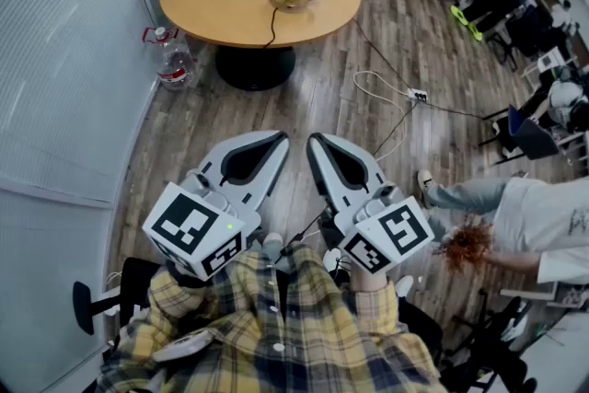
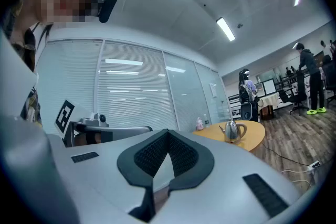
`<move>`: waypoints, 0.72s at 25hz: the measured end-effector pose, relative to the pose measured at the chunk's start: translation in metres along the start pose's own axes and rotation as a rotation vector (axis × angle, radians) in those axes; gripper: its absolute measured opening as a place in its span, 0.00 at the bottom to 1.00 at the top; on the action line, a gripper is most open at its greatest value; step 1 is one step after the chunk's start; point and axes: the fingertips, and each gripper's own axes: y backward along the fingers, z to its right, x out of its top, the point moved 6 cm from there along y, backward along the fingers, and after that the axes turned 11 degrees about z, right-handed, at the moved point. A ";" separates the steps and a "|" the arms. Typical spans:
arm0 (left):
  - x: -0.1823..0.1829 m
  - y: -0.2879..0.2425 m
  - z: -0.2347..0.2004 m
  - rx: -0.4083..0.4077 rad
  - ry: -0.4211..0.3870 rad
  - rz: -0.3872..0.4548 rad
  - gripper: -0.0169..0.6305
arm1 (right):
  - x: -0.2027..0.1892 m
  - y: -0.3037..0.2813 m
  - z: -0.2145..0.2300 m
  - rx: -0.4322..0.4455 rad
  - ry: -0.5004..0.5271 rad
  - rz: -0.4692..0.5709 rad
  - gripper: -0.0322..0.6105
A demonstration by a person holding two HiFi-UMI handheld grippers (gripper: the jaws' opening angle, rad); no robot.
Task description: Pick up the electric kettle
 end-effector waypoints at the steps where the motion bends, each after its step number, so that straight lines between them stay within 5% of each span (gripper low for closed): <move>1: 0.000 -0.002 -0.001 0.000 -0.002 -0.002 0.03 | 0.000 -0.002 0.001 0.002 0.003 -0.003 0.10; 18: -0.015 -0.027 0.001 0.041 -0.019 -0.002 0.03 | -0.003 0.004 0.033 0.025 -0.016 -0.009 0.10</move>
